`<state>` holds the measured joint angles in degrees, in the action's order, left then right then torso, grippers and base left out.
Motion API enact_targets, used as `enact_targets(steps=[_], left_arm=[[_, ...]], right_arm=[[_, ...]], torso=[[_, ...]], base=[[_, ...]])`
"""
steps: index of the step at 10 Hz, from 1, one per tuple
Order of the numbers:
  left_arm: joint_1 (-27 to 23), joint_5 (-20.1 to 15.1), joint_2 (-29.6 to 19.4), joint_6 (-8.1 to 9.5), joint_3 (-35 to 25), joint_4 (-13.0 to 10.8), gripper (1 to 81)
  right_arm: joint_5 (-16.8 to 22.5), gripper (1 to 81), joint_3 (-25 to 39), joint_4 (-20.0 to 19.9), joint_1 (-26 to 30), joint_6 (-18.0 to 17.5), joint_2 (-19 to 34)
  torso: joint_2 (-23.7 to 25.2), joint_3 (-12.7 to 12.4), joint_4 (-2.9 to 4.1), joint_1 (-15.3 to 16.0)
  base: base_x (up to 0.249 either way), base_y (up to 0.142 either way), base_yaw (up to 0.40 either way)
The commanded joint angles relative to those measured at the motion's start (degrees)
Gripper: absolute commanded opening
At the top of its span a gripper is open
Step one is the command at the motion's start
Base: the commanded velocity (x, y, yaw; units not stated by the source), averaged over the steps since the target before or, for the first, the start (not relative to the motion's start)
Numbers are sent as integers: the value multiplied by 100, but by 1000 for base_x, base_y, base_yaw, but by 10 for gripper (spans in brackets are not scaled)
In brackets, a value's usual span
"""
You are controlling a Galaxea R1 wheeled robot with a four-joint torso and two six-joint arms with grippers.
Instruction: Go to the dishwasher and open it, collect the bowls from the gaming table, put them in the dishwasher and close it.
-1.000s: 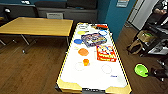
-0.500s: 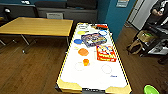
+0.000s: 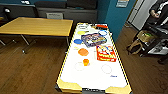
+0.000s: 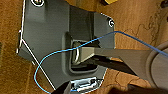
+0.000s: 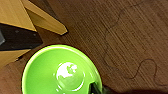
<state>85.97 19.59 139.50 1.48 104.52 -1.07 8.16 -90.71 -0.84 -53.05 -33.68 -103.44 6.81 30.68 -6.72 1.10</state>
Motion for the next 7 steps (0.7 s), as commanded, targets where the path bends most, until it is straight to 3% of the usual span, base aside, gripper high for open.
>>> enact_targets(steps=[1, 3, 7], left_arm=[[-260, -149, -1562, -16, -1809, -112, 811], [-549, -8, -2144, -16, -2480, -104, 811], [-1514, -112, -3171, -16, -3743, -43, 811]], right_arm=[[-833, 10, -1000, 171, -957, 248, -723], [-912, 10, -1088, 444, -1361, 248, -1252], [-1070, 10, -1378, 829, -1897, 257, -2287]], torso=[[0, 0, 0, 0], [0, 0, 0, 0], [0, 0, 0, 0]], base=[[0, 0, 0], [0, 0, 0], [0, 0, 0]])
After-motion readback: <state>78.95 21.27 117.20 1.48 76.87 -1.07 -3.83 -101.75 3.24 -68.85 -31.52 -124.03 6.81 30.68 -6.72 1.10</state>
